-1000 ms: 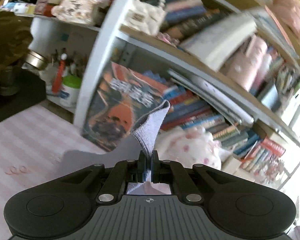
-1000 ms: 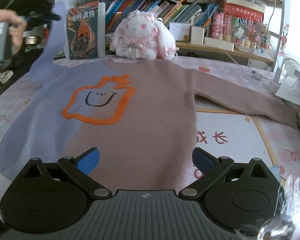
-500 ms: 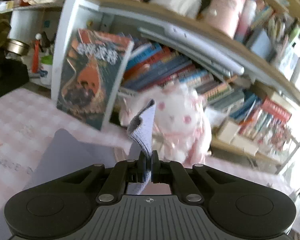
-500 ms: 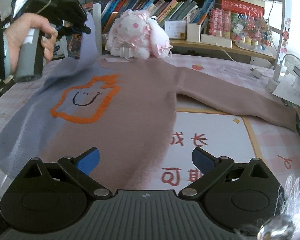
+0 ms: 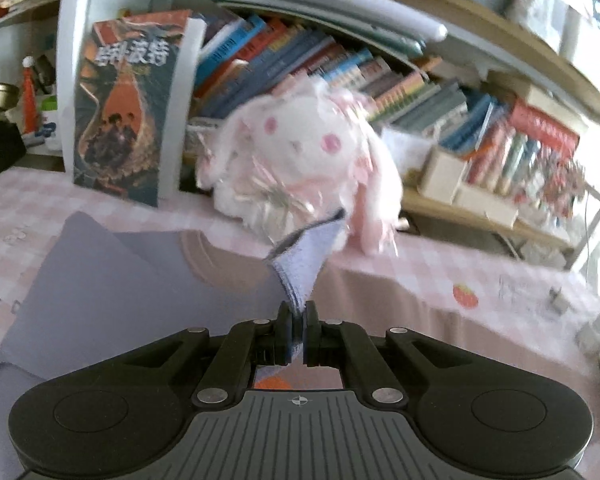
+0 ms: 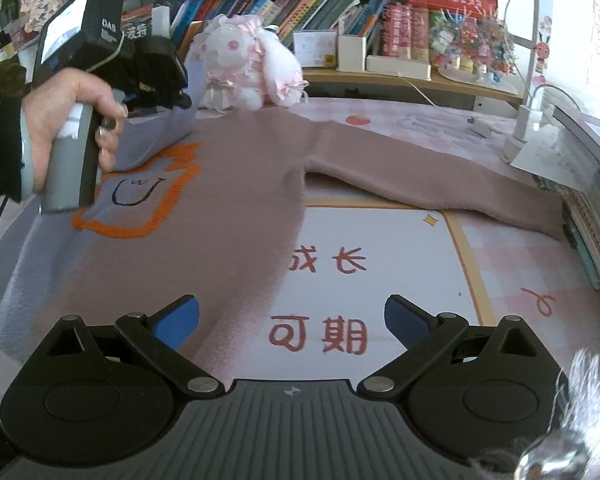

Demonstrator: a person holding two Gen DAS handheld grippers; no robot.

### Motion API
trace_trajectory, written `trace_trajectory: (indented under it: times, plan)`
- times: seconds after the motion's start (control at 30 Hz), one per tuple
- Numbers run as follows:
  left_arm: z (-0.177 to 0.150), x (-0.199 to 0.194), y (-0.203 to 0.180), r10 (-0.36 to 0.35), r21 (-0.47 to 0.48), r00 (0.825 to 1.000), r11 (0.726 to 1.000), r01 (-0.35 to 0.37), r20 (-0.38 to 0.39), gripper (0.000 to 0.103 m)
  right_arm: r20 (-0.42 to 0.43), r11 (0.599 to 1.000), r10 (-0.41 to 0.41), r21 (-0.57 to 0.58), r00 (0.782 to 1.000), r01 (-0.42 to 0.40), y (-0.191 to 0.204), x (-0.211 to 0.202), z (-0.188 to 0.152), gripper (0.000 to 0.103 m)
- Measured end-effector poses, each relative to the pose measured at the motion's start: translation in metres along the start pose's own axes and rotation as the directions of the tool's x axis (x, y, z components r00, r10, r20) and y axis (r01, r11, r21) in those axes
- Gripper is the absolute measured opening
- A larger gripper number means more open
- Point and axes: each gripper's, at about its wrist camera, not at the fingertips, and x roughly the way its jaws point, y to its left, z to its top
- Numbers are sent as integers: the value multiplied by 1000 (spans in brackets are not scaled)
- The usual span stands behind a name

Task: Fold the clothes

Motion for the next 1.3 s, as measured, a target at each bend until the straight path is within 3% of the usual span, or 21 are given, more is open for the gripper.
trace_trajectory:
  times: [0.1,0.13,0.17,0.33,0.4,0.53,0.63,0.73,0.97,1.1,1.17,1.27,1.3]
  plan:
    - [-6,6,-7,-21,19,998,1000,22,-62,32,-1,1000,-4,2,1000,4,-1,-2,-1,100]
    - [-7,6,-9,-33,27,996,999,35,-83,53,0,1000,-3,0,1000,3,-1,-2,-1,100]
    - [-9,2,-10,-39,48,996,998,43,-85,67,1,1000,-2,-2,1000,2,-1,-3,-1,100]
    - [-26,-44,-2,-80,213,997,974,82,-17,72,5,1000,24,-18,1000,-24,3,0,3,100]
    - [-34,-65,16,-60,236,998,970,58,1,72,0,998,51,-29,999,-51,7,4,5,100]
    - [-53,-103,75,81,208,997,975,-83,17,71,-17,994,101,-52,995,-101,18,15,11,99]
    - [-65,-122,124,200,140,980,971,-196,-13,71,-40,993,106,-55,994,-108,25,24,14,97]
    - [-73,-132,166,256,66,965,965,-253,-52,68,-56,994,98,-39,994,-100,28,29,17,97]
    - [-78,-122,192,201,51,972,979,-196,-123,64,-116,1000,18,3,993,-17,34,37,18,85]
    - [-82,-117,207,169,41,972,986,-164,-163,55,-161,999,-22,26,987,27,39,40,13,70]
    - [-83,-115,214,150,38,972,989,-146,-180,46,-161,999,-36,33,986,42,41,38,12,64]
    - [-80,-114,212,115,52,976,993,-107,-187,8,-157,998,-42,38,987,49,47,37,12,48]
    - [-79,-113,212,104,53,976,994,-96,-189,5,-155,998,-40,41,987,47,49,37,13,39]
